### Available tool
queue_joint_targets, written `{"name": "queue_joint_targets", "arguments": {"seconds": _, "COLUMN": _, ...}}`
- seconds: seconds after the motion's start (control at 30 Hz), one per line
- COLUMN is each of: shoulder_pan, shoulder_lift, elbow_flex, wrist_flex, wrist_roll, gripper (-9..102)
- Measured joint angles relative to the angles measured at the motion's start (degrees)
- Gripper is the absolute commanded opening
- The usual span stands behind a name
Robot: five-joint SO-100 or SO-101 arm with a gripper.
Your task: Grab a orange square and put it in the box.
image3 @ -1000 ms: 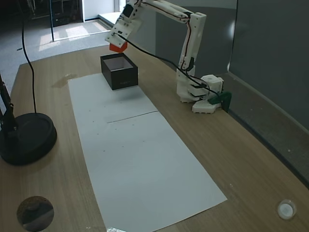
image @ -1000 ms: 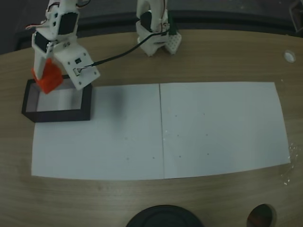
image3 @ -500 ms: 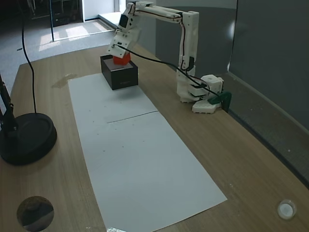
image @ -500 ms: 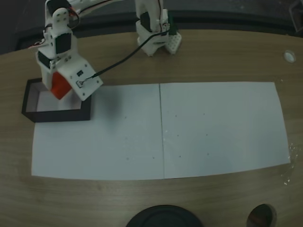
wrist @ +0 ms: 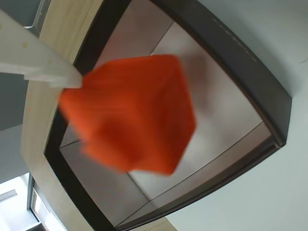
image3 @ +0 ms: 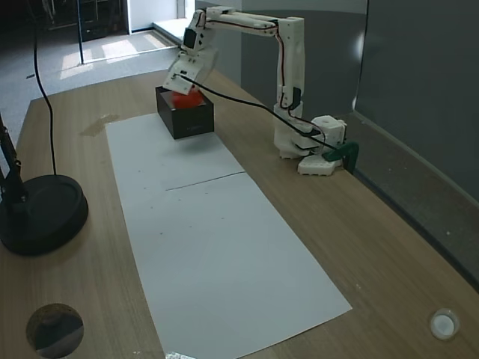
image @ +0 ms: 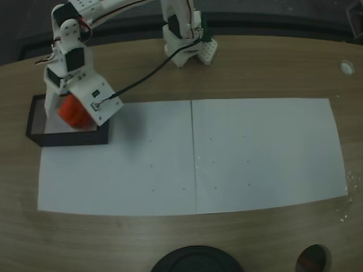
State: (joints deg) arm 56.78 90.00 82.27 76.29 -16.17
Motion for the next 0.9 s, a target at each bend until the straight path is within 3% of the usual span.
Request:
{"name": "queue_joint_targets", "arguments": {"seconds": 0.13, "shoulder_pan": 0.0, "shoulder_lift": 0.0, "elbow_flex": 0.0, "wrist_flex": 0.0, "wrist_roll": 0.09, "gripper": 27}}
{"name": "queue_joint_targets", "arguments": {"seconds": 0.27, "shoulder_pan": -0.09, "shoulder_lift": 0.0, "elbow_flex": 0.0, "wrist_flex": 0.79, "wrist_roll": 0.97, "gripper": 9}}
{"name": "queue_joint_targets", "arguments": {"seconds": 0.4, "shoulder_pan": -4.66, "shoulder_lift": 2.46, "elbow_flex": -3.52, "wrist_flex": 5.19, "wrist_roll": 5.54, "gripper": 6}}
{"name": "queue_joint_targets", "arguments": {"seconds": 0.57, "shoulder_pan": -19.95, "shoulder_lift": 14.06, "elbow_flex": -6.68, "wrist_flex": 10.72, "wrist_roll": 13.36, "gripper": 5}}
{"name": "queue_joint_targets", "arguments": {"seconds": 0.73, "shoulder_pan": -43.33, "shoulder_lift": 24.96, "elbow_flex": -6.77, "wrist_flex": 14.77, "wrist_roll": 19.6, "gripper": 2}}
{"name": "queue_joint_targets", "arguments": {"seconds": 0.9, "shoulder_pan": -61.08, "shoulder_lift": 32.08, "elbow_flex": -6.77, "wrist_flex": 20.13, "wrist_roll": 18.81, "gripper": 0}}
